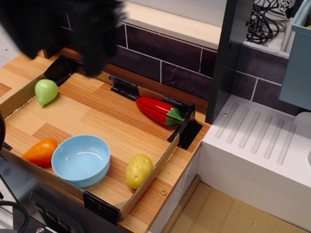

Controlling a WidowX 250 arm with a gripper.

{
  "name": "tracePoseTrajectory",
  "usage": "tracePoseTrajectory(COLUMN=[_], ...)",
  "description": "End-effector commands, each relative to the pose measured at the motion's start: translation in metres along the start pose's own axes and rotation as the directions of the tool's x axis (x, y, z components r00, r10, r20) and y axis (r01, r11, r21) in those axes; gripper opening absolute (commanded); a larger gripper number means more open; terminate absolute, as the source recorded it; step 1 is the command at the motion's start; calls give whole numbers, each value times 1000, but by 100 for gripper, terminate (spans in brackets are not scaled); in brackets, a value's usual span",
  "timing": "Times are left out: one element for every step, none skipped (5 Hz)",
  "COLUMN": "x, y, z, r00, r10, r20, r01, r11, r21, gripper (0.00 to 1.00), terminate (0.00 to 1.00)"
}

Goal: Put pear in bowl

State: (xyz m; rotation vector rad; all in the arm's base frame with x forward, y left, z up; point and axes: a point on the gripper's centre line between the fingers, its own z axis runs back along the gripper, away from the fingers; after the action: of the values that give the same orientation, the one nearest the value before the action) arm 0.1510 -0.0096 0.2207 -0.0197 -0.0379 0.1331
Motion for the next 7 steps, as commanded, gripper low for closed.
tracePoseTrajectory(x=[63, 84, 99, 104, 111, 121, 126], y=[18, 35, 66, 87, 102, 118, 136], z=[-13, -27, -43, -58, -72, -88, -106], r00=[986, 971, 910, 908, 934, 950, 954], r10=[164, 239, 413, 416, 350, 297, 285], r20=[10, -18, 29, 53, 68, 100, 91], r01=[-164, -239, -411, -412, -343, -292, -284], r11=[986, 971, 911, 908, 934, 954, 959], r21=[-12, 8, -41, -72, -104, -66, -23], gripper=[100, 100, 100, 100, 100, 100, 100], terminate=[0, 0, 0, 0, 0, 0, 0])
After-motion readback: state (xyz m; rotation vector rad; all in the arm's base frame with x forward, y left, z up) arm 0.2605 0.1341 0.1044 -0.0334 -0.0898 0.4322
